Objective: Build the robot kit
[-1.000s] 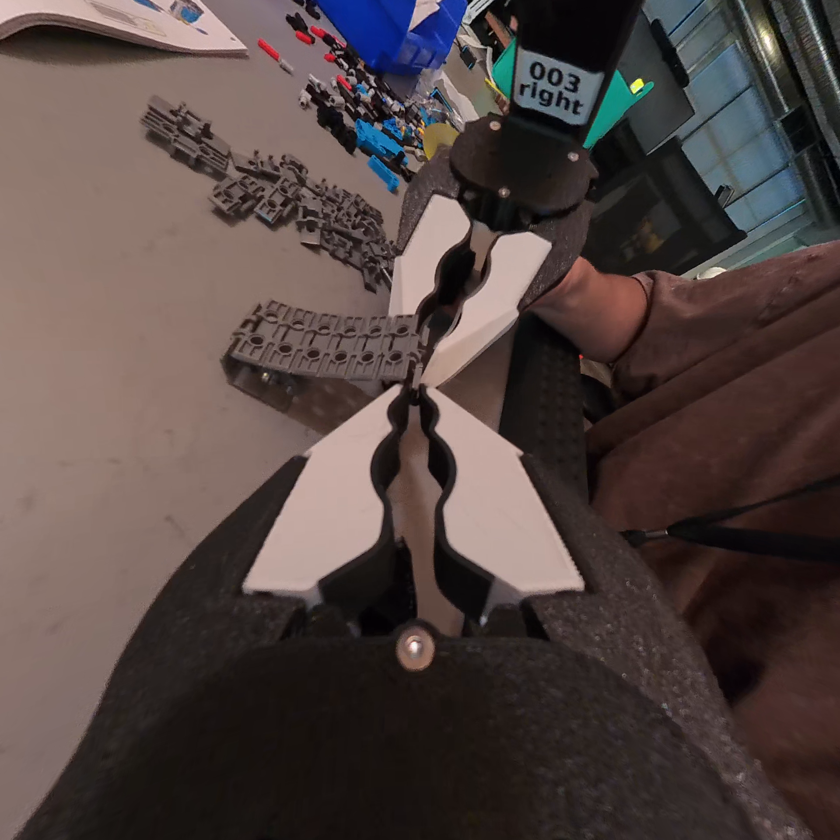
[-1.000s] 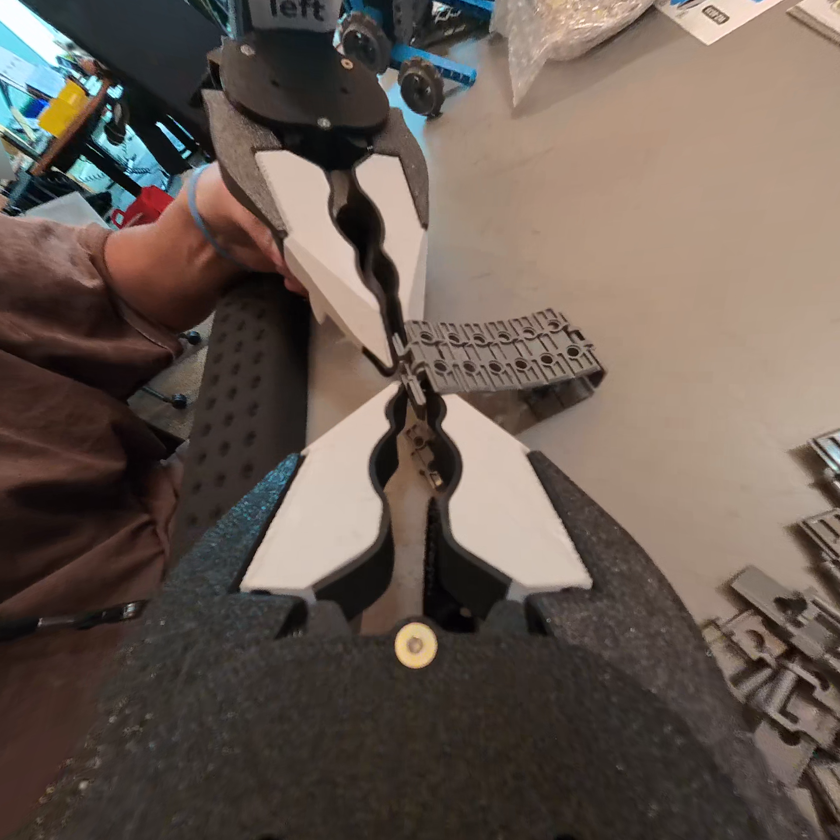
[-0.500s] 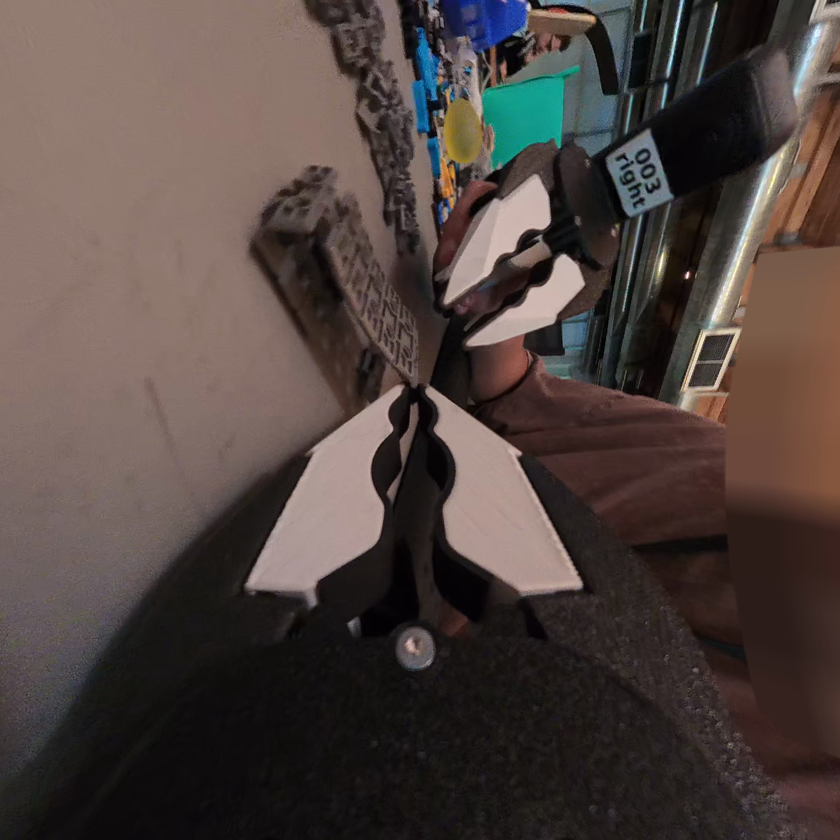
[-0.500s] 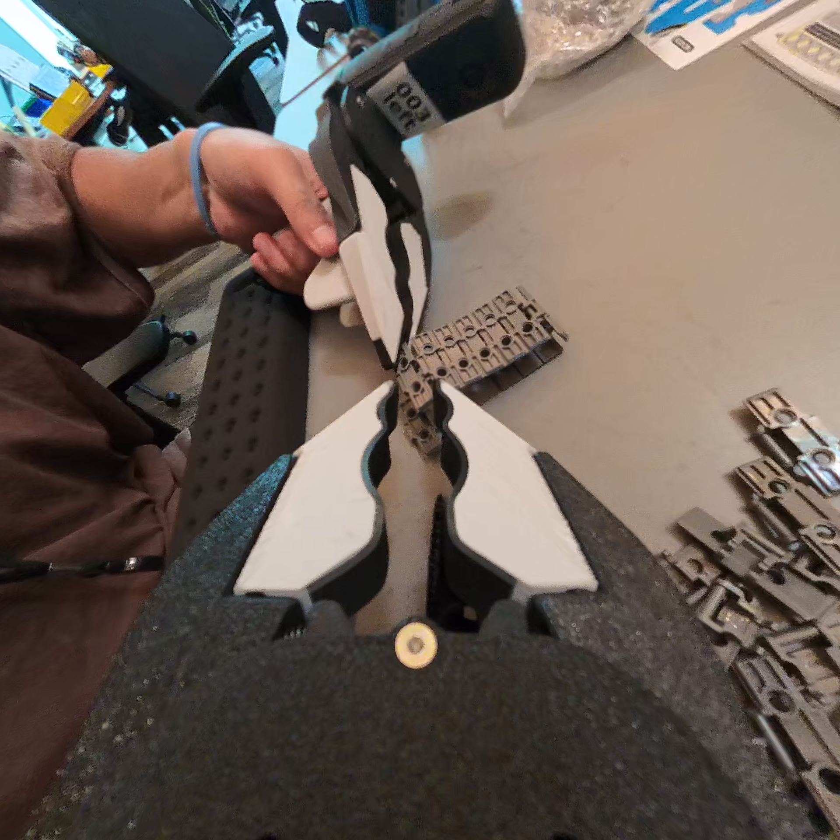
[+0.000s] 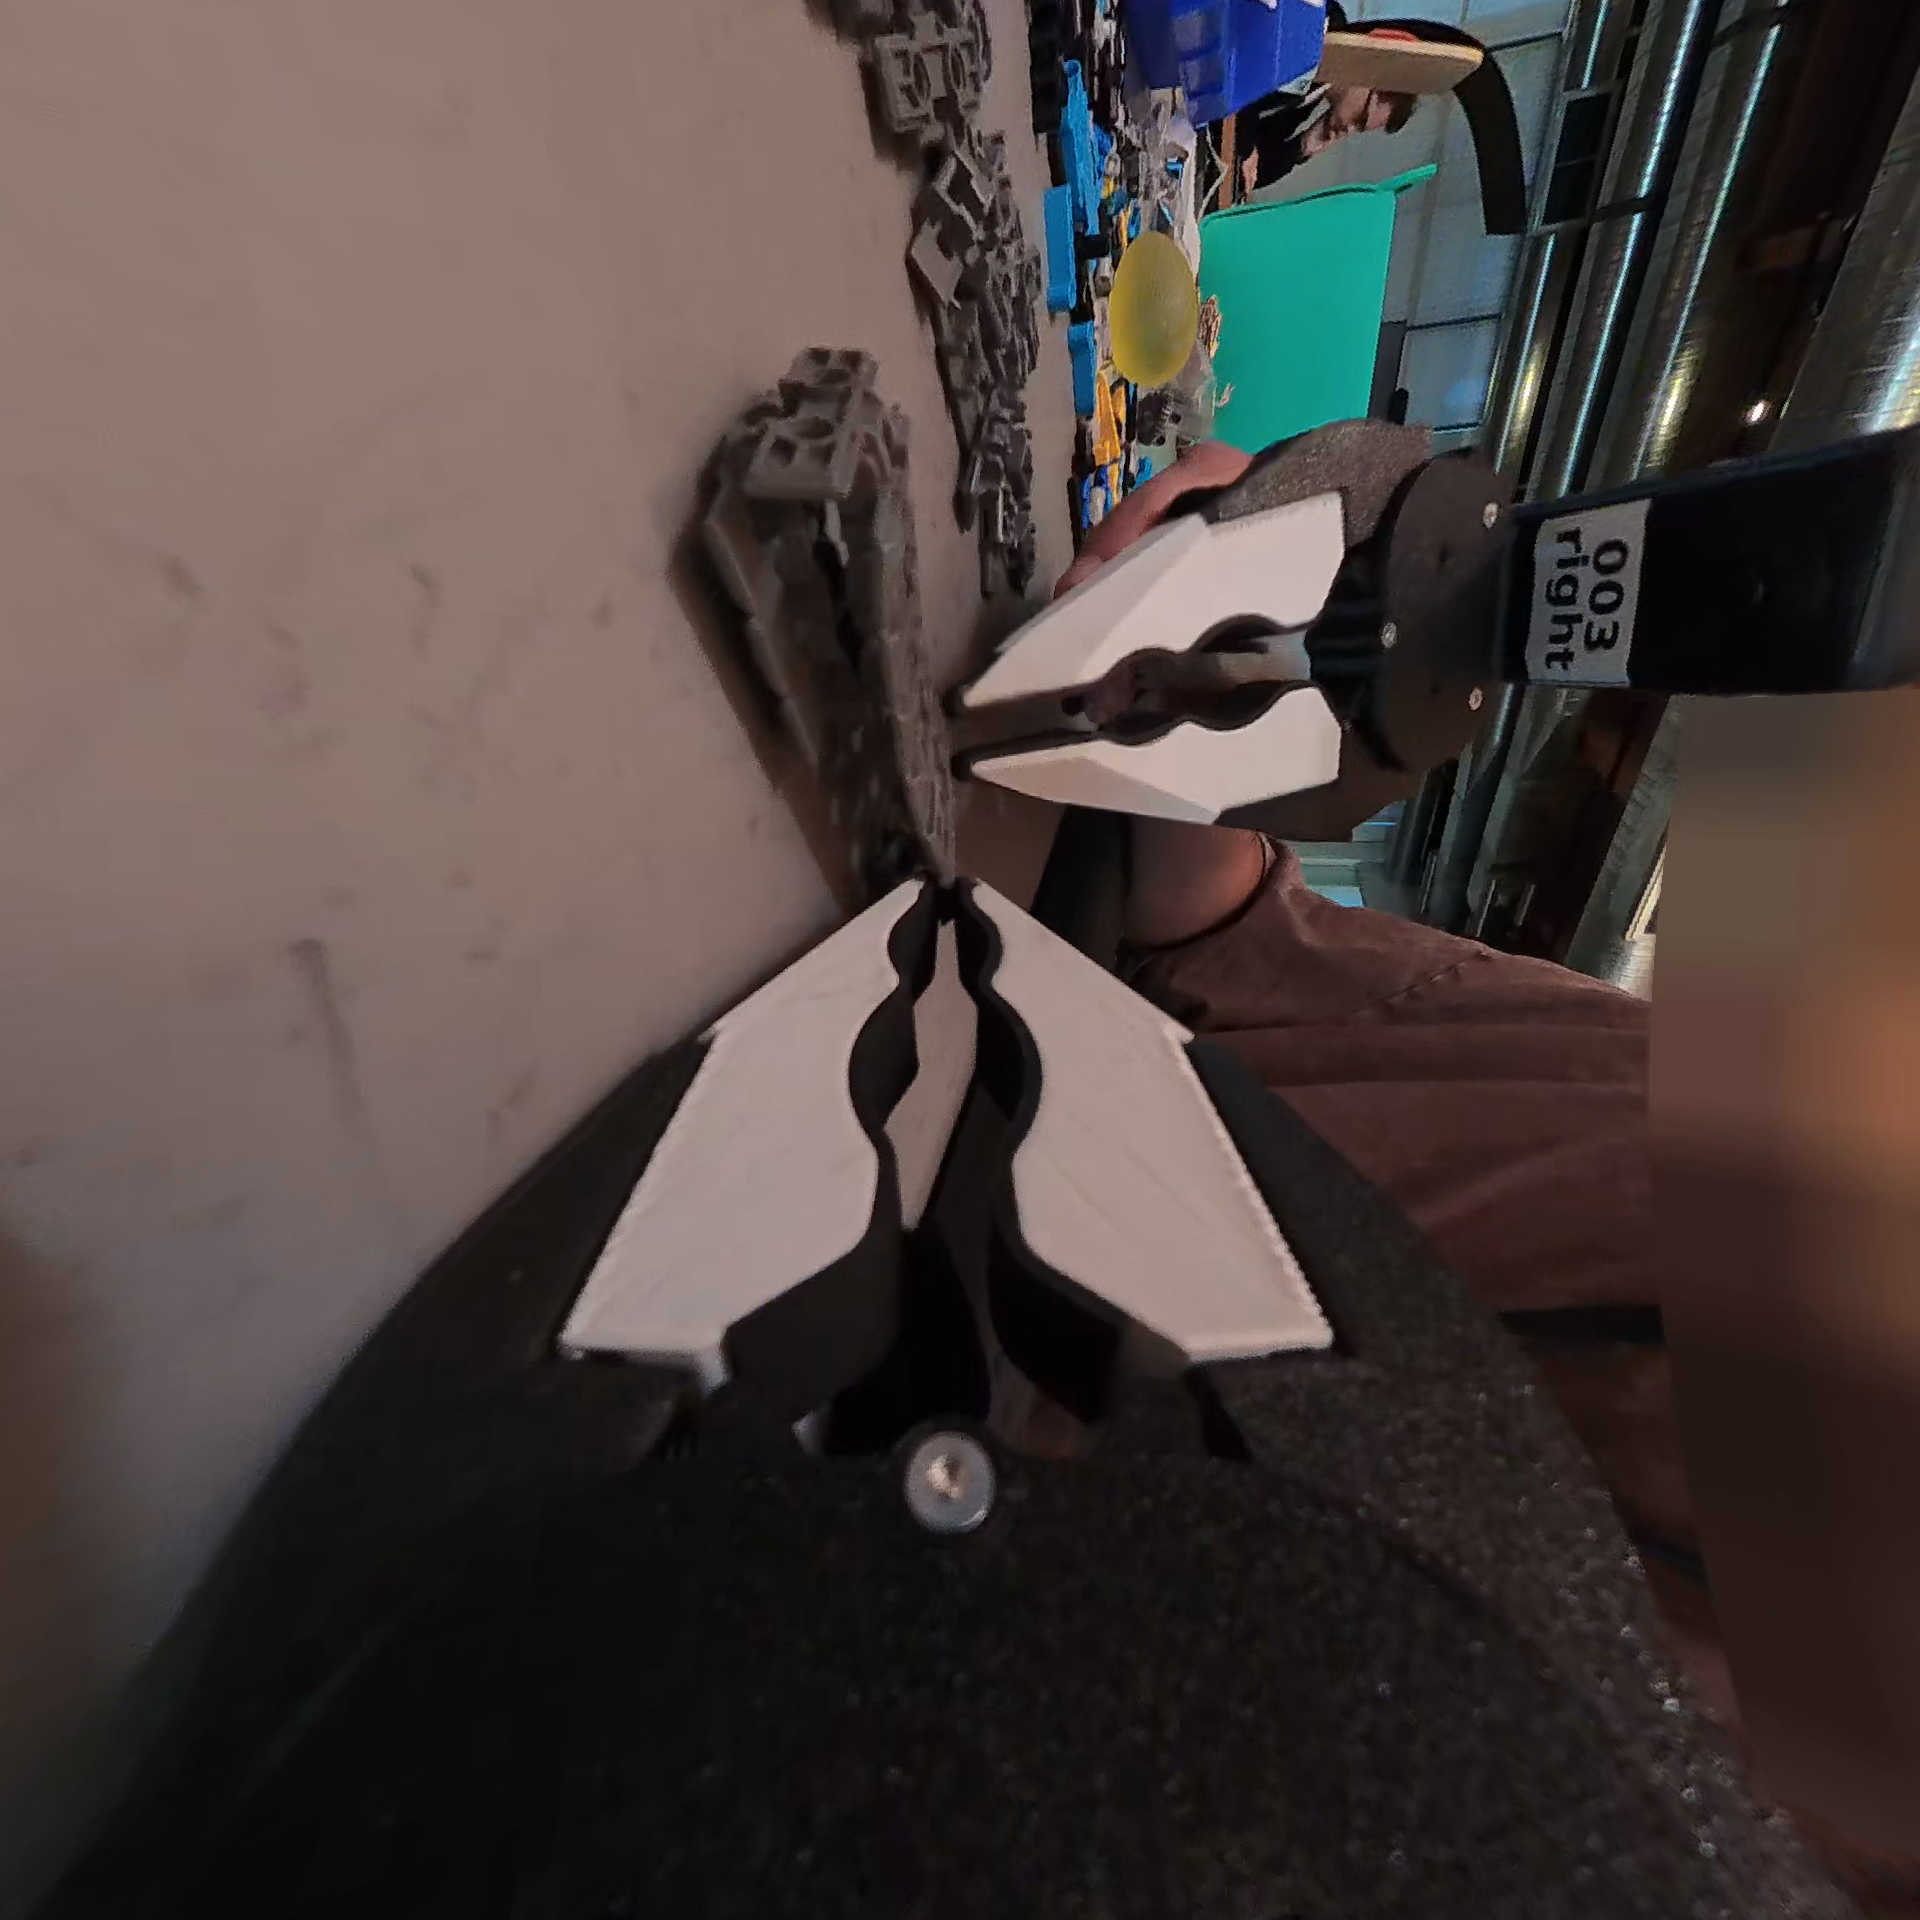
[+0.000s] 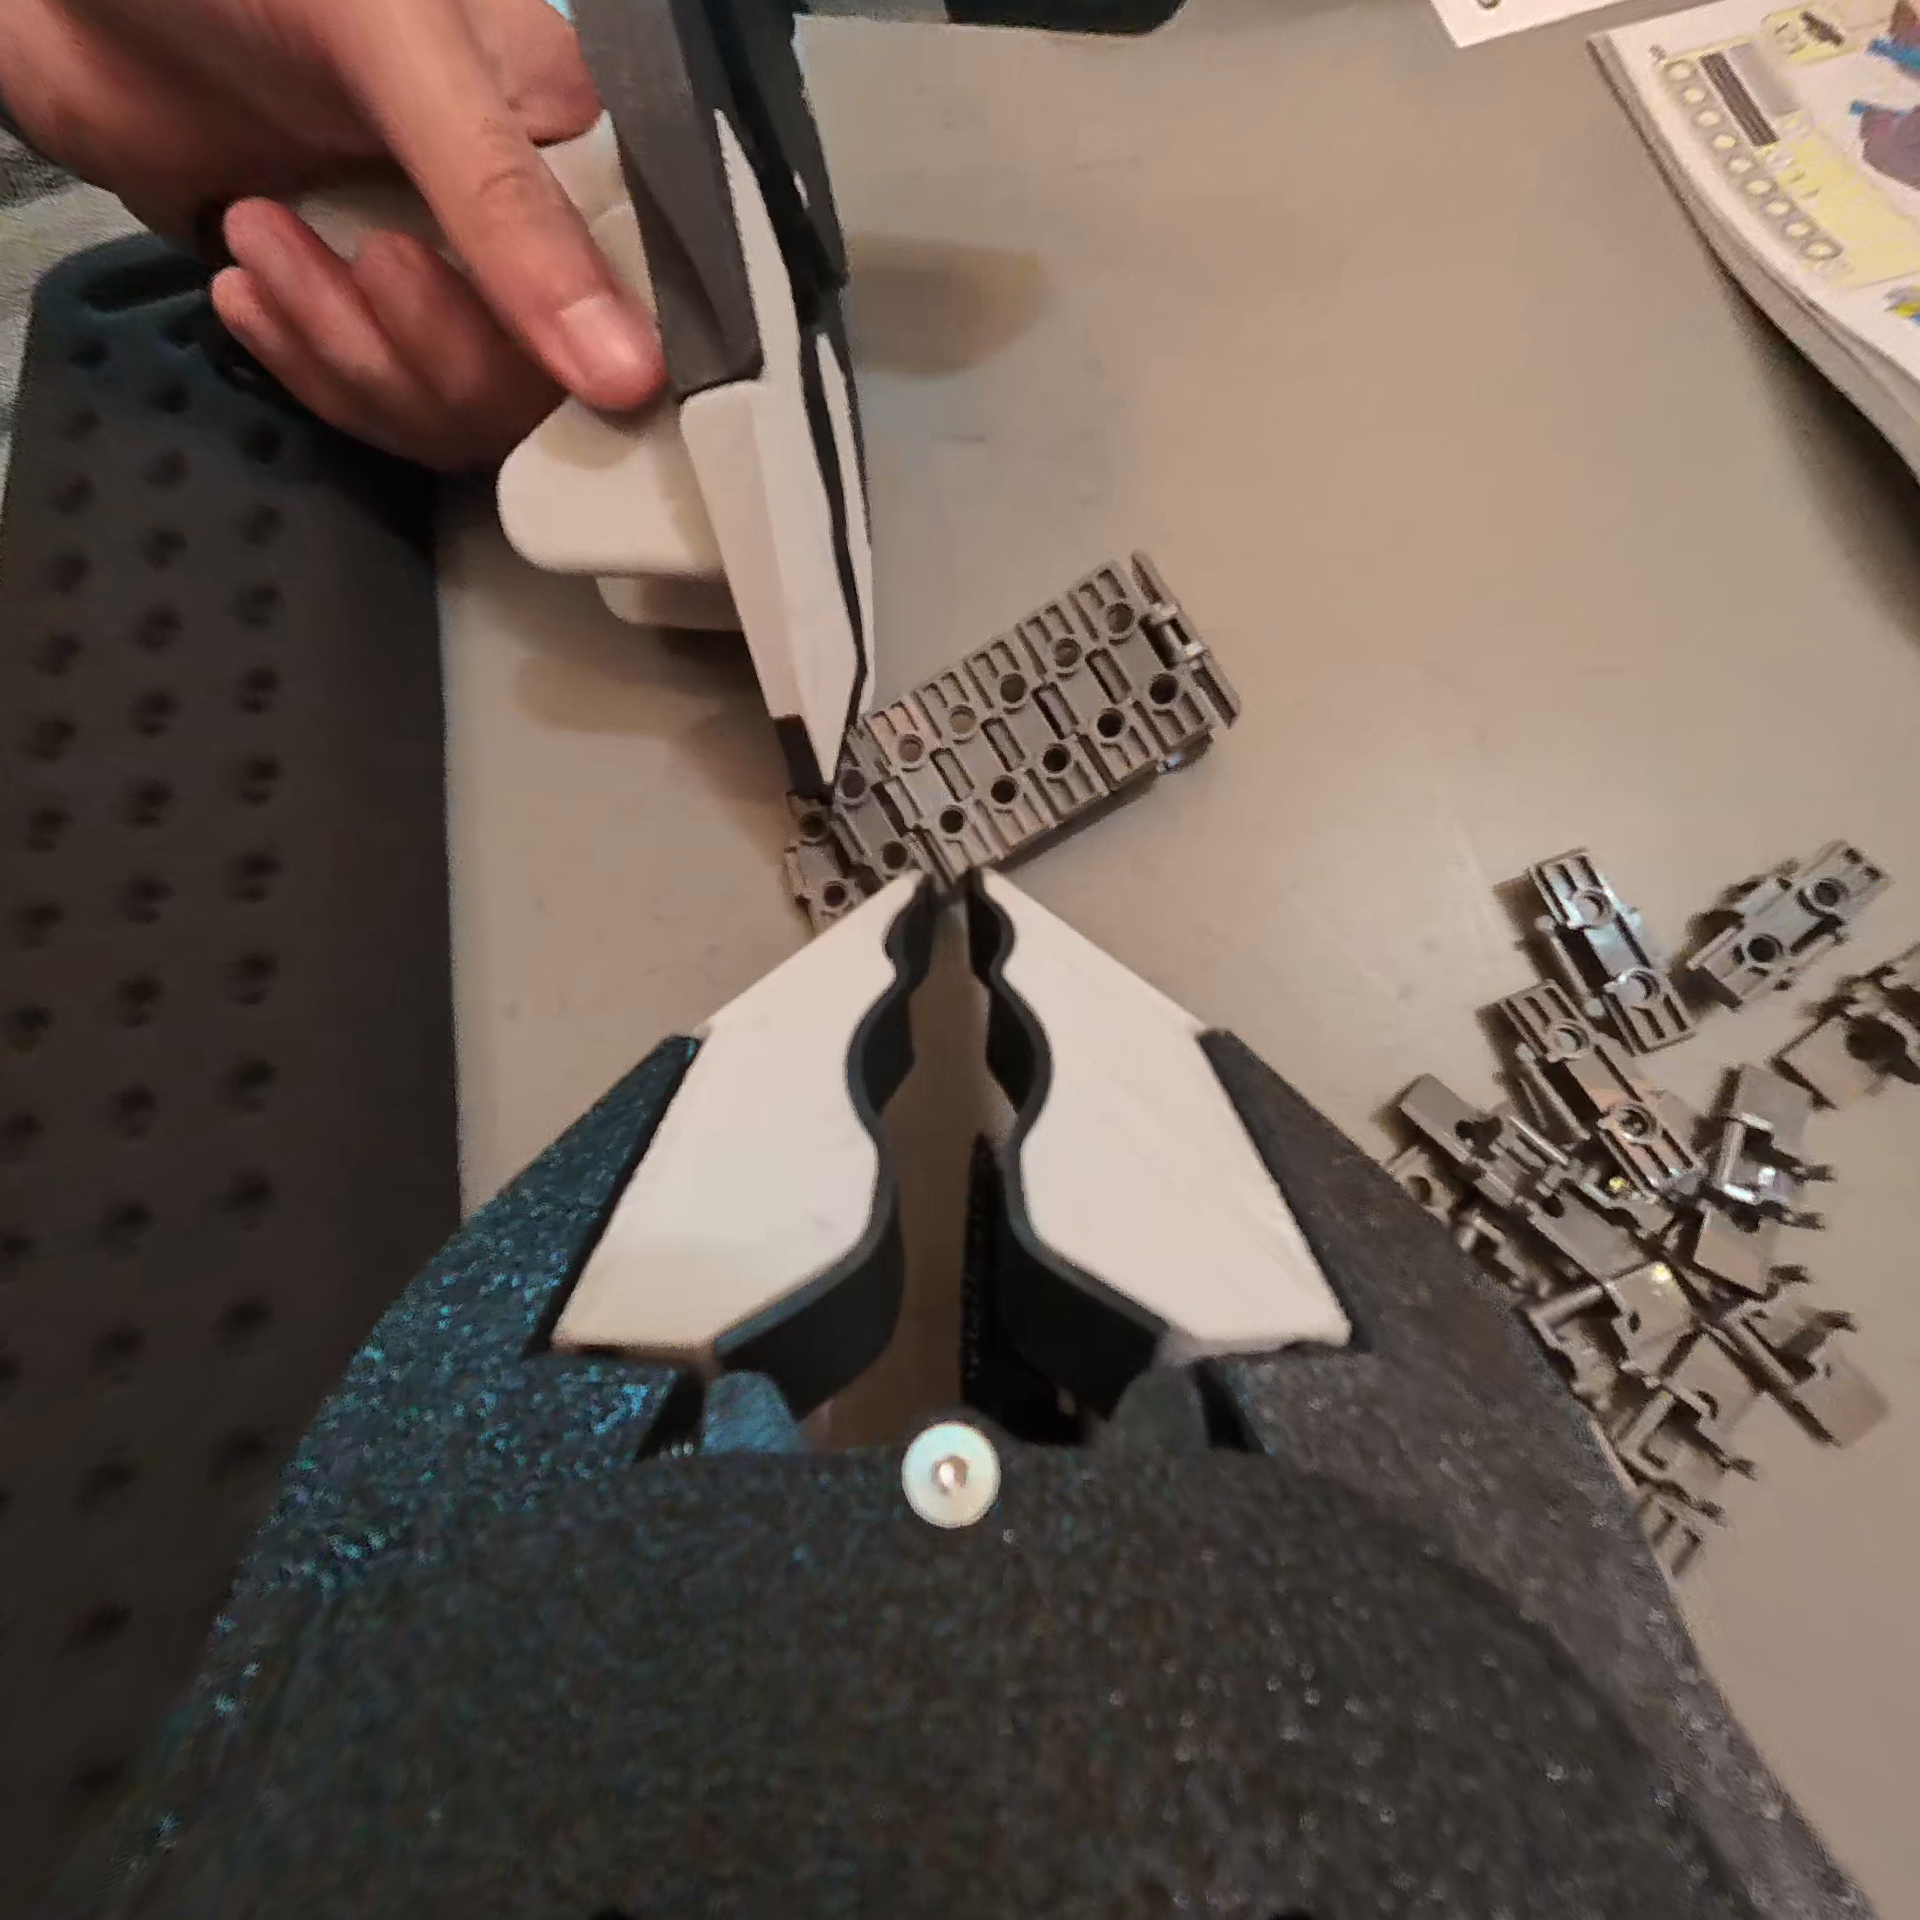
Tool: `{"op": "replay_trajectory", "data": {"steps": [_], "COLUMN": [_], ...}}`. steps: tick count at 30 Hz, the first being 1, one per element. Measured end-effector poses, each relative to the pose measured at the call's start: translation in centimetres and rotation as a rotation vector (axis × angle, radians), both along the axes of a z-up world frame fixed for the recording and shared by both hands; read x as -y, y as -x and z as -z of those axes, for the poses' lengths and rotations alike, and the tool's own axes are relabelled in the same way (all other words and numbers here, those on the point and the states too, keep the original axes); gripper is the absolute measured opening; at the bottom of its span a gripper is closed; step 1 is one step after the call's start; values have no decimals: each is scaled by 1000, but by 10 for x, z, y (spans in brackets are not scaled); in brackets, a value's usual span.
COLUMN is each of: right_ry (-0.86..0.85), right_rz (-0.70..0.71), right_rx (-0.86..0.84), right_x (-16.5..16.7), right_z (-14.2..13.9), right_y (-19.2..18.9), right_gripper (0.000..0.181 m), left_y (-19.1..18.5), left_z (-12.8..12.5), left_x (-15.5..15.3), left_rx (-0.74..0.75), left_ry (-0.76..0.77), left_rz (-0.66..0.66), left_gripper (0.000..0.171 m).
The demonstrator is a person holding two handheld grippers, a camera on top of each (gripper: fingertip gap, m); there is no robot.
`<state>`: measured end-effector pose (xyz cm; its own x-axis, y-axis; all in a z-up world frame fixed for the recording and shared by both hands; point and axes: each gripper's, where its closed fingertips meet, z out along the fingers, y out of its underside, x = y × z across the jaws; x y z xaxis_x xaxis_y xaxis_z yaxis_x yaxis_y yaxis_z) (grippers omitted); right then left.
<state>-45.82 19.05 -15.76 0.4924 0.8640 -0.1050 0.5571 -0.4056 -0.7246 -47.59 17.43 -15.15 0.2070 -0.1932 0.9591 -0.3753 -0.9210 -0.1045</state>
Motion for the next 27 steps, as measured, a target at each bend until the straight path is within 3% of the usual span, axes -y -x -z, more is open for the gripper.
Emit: {"op": "replay_trajectory", "data": {"steps": [7, 18, 27], "right_ry": [215, 218, 185], "right_rz": [47, 26, -25], "right_rx": [-135, -96, -30], "right_x": [4, 9, 22], "right_z": [3, 6, 10], "right_y": [0, 1, 2], "right_gripper": [13, 4, 0], "left_y": [0, -2, -2], "left_z": [0, 1, 6], "left_x": [1, 1, -2], "left_rx": [1, -2, -77], "left_ry": [-4, -41, -249], "left_rz": [15, 25, 68], "left_gripper": [2, 4, 4]}}
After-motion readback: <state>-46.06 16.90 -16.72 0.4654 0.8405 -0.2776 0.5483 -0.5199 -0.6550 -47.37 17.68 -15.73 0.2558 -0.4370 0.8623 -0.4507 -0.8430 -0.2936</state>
